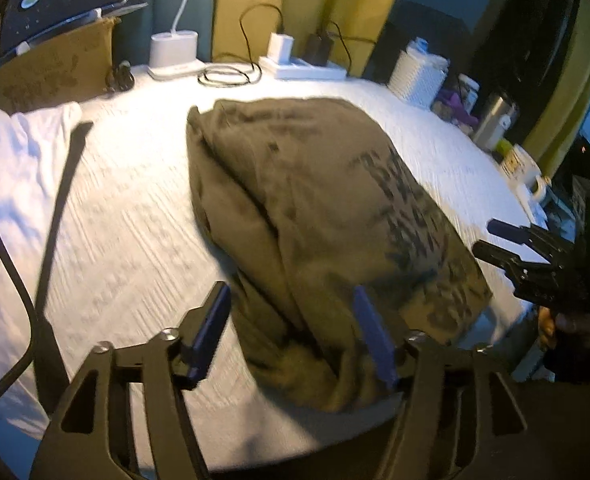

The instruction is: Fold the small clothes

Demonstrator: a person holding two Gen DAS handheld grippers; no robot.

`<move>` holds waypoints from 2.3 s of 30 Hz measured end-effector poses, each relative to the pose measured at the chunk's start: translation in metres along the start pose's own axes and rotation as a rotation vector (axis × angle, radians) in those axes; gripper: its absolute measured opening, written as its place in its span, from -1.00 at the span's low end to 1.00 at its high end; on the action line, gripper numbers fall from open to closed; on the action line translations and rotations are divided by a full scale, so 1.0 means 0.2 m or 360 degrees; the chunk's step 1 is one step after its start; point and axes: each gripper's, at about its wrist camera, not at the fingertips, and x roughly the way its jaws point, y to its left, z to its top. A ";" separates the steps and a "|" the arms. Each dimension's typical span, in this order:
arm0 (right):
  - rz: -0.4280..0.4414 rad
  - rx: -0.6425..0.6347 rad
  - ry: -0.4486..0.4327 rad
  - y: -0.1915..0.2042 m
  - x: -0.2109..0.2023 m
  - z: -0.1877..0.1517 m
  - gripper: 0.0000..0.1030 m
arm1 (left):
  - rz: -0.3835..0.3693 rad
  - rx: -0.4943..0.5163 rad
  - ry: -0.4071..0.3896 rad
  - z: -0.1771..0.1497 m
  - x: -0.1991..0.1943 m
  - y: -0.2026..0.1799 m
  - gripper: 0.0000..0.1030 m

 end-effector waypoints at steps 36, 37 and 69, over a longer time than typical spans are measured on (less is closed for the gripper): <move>0.0026 0.0014 -0.0008 -0.19 0.54 0.67 0.28 | 0.0112 -0.0055 -0.0006 0.64 0.58 0.29 0.35; 0.0041 0.0012 -0.0005 -0.19 0.56 0.68 0.28 | 0.0110 -0.0060 0.0006 0.64 0.59 0.30 0.35; 0.0376 0.0116 0.0045 -0.21 0.84 0.81 0.45 | -0.0013 0.0280 0.0063 0.67 0.75 0.05 0.22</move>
